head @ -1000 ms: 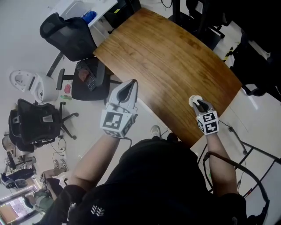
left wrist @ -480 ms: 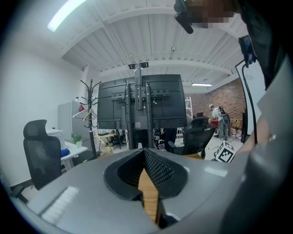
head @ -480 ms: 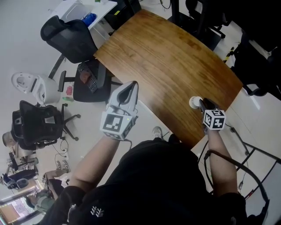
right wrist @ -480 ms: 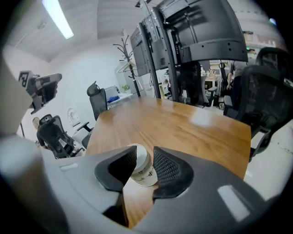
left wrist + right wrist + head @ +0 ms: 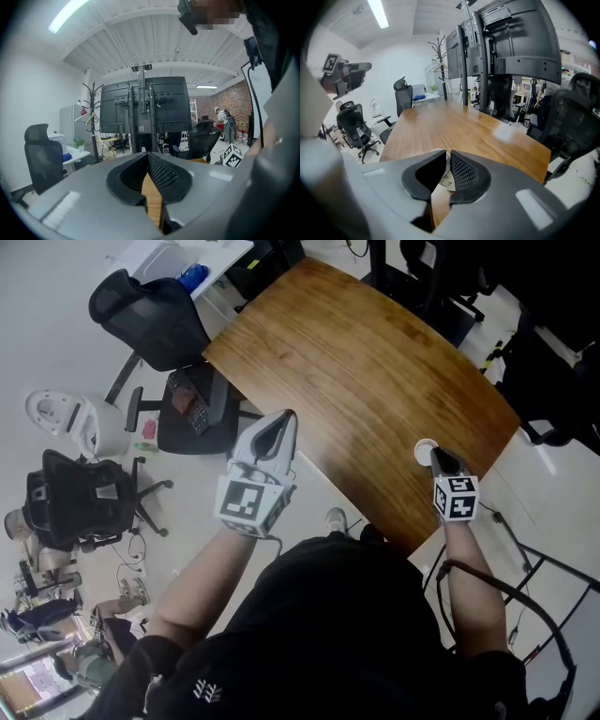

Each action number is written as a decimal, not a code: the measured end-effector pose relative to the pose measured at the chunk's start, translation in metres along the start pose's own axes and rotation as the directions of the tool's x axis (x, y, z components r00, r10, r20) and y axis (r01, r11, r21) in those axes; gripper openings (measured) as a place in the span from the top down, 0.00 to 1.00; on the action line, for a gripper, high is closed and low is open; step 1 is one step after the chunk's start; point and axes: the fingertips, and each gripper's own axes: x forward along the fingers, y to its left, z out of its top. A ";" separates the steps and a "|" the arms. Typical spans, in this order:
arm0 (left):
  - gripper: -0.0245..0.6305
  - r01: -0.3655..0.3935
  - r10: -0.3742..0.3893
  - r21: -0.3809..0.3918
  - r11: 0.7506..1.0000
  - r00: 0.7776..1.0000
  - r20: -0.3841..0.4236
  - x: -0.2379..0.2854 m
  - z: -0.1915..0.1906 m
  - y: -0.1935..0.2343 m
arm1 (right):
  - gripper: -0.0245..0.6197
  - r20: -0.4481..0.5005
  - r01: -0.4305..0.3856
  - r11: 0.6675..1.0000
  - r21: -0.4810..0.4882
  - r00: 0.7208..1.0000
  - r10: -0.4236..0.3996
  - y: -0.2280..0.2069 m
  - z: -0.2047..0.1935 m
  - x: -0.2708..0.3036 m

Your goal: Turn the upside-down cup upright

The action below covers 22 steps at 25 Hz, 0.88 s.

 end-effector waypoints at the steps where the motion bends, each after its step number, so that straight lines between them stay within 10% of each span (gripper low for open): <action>1: 0.96 0.001 -0.001 0.000 1.000 1.000 0.000 0.000 -0.001 0.000 | 0.91 0.000 0.014 0.999 -0.030 1.000 -0.014 0.000 0.002 -0.002; 7: 0.96 -0.009 0.009 -0.003 1.000 1.000 -0.018 -0.001 -0.003 0.001 | 0.92 -0.047 0.090 0.973 -0.211 0.994 -0.102 0.001 -0.002 -0.010; 14: 0.96 -0.001 0.001 0.016 1.000 1.000 -0.011 -0.004 -0.001 0.003 | 0.90 -0.085 -0.001 0.916 -0.401 0.996 -0.037 0.067 -0.014 0.003; 22: 0.96 -0.047 0.048 0.015 0.999 0.999 -0.011 -0.013 0.000 0.016 | 0.96 -0.135 -0.091 0.914 -0.396 0.990 0.041 0.096 -0.052 0.023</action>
